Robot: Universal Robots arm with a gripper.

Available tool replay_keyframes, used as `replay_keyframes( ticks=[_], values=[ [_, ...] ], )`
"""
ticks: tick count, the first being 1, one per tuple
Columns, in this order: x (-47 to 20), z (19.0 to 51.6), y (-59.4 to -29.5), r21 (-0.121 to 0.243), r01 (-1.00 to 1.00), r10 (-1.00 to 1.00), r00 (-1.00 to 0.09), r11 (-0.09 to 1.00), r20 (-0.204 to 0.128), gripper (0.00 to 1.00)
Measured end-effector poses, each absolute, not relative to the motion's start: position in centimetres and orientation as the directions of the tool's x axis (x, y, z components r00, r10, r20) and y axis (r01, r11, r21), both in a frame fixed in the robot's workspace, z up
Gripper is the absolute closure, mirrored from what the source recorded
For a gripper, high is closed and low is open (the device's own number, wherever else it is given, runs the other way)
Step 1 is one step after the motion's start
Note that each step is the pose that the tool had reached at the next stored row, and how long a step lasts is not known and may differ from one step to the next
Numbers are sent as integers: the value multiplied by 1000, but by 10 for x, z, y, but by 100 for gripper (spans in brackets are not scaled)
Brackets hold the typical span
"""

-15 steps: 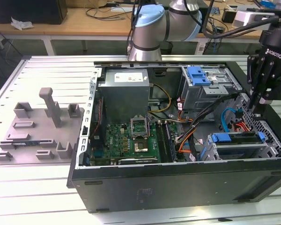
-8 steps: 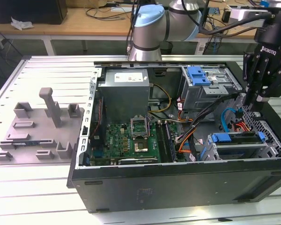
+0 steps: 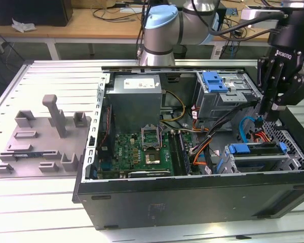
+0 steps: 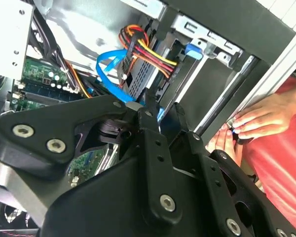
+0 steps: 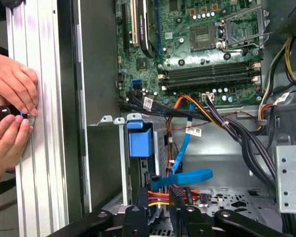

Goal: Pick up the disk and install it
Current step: 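Insert the second disk wire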

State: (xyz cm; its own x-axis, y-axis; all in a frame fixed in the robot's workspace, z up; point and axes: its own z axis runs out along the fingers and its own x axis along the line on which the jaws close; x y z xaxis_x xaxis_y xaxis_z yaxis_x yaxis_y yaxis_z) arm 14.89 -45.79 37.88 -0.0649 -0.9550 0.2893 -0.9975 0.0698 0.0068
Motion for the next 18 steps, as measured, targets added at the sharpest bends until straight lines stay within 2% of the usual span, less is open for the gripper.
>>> replay_keyframes(
  ticks=[18],
  values=[
    [142,373,-464,3,-998,-955,-66,70,288,68]
  ],
)
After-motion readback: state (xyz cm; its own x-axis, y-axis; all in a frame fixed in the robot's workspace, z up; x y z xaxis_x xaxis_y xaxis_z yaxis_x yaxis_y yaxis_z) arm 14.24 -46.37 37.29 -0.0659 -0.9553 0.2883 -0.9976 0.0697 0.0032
